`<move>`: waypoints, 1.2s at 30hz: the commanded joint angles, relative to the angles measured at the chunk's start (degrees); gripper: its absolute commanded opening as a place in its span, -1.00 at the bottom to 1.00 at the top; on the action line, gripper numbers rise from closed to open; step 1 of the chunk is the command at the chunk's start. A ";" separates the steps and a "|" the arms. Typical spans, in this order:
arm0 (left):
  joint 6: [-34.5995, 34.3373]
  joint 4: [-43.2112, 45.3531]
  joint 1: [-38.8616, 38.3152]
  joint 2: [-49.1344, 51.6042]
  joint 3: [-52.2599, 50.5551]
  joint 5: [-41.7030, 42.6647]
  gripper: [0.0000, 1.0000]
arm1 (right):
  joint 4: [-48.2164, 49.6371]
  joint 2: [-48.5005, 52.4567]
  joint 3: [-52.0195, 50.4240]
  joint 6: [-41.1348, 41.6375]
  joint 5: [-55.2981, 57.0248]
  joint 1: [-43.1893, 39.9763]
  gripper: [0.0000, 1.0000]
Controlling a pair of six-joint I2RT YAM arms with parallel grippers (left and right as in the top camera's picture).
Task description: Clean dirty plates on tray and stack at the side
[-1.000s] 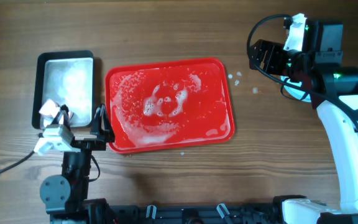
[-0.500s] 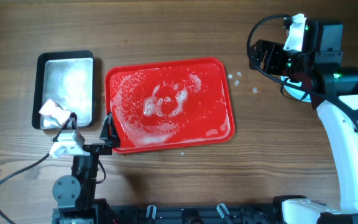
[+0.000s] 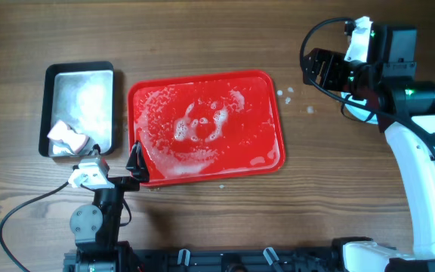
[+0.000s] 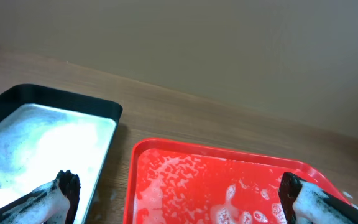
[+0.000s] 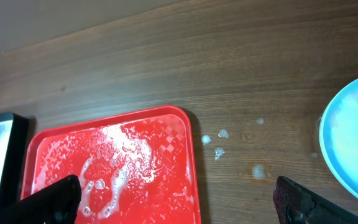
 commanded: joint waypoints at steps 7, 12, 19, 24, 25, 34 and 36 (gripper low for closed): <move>0.68 -0.26 -0.22 -0.52 -0.31 -0.57 1.00 | 0.09 0.48 0.11 -0.28 0.61 0.17 0.99; 0.68 -0.26 -0.22 -0.52 -0.31 -0.57 1.00 | -0.02 -0.48 0.04 -0.63 6.25 0.17 0.99; 0.68 -0.26 -0.22 -0.52 -0.31 -0.57 1.00 | 15.13 -28.65 -18.99 -9.33 6.84 0.17 0.99; 0.68 -0.26 -0.22 -0.52 -0.31 -0.57 1.00 | 26.95 -55.76 -45.92 -8.83 7.06 -3.02 0.99; 0.68 -0.26 -0.22 -0.52 -0.31 -0.57 1.00 | 29.05 -59.76 -50.47 -8.83 7.04 -3.02 1.00; 0.68 -0.26 -0.22 -0.52 -0.31 -0.57 1.00 | 44.81 -80.67 -77.09 -1.79 6.14 -3.02 1.00; 0.66 -0.26 -0.22 -0.52 -0.31 -0.57 1.00 | 45.81 -80.63 -77.90 -1.88 5.81 -3.02 1.00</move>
